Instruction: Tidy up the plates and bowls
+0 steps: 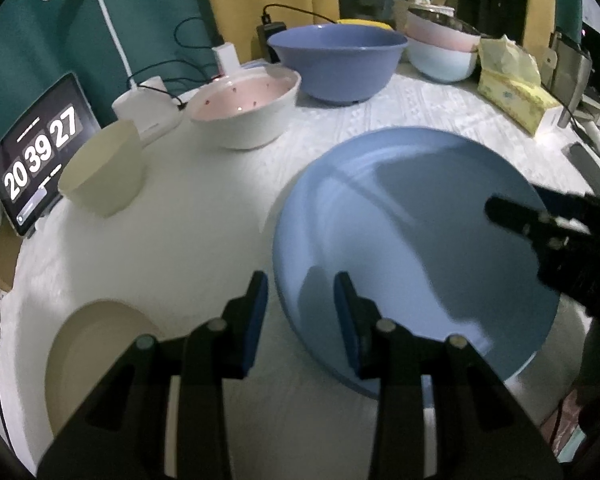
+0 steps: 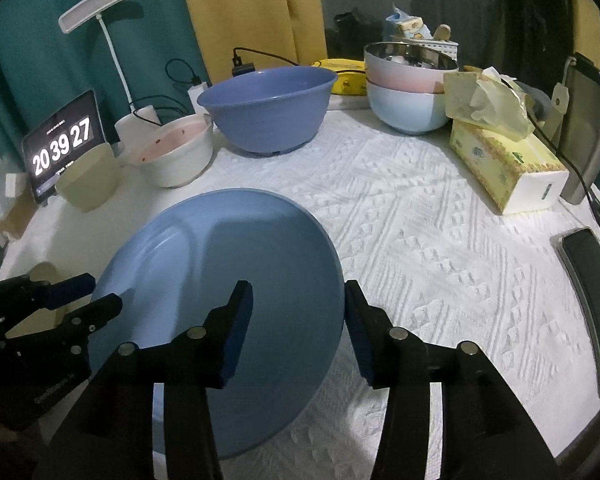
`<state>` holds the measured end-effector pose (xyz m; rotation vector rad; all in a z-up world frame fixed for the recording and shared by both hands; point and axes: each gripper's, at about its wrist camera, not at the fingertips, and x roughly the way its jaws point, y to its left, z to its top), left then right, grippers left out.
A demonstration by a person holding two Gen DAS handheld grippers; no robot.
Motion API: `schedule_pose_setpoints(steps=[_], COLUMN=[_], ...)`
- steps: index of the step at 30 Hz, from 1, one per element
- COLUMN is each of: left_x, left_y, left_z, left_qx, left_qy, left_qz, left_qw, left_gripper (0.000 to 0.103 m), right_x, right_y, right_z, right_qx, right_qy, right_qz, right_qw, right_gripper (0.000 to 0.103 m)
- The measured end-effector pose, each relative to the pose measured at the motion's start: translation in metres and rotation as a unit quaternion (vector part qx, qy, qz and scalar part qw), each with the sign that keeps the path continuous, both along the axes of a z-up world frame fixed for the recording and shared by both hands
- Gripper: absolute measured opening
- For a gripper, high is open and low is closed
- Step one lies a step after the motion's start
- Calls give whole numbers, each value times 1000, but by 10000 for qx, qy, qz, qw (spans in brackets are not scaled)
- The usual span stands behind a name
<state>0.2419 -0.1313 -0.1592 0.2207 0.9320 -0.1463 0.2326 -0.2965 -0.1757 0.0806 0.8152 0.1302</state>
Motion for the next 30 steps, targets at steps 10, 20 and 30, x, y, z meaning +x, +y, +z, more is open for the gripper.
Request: schedule_pose_setpoints(steps=[10,20,30], left_x=[-7,-15,-28], left_y=[9,21,34], left_z=[5,14,23], left_qx=[-99,-215,-331], left_qy=[-48,-155,-311], left_qz=[108,166,212], left_qw=[9999,9995,9987], left_gripper=[36,36,36], right_x=[-6,-16,-31], right_y=[4,7,16], right_z=[-1,8,24], right_qx=[-178,-260,-303], right_qy=[61,-6,-186], right_qz=[-2,-190,-225], right_qw=[9998,9995,9991], right_gripper=[59,59,59])
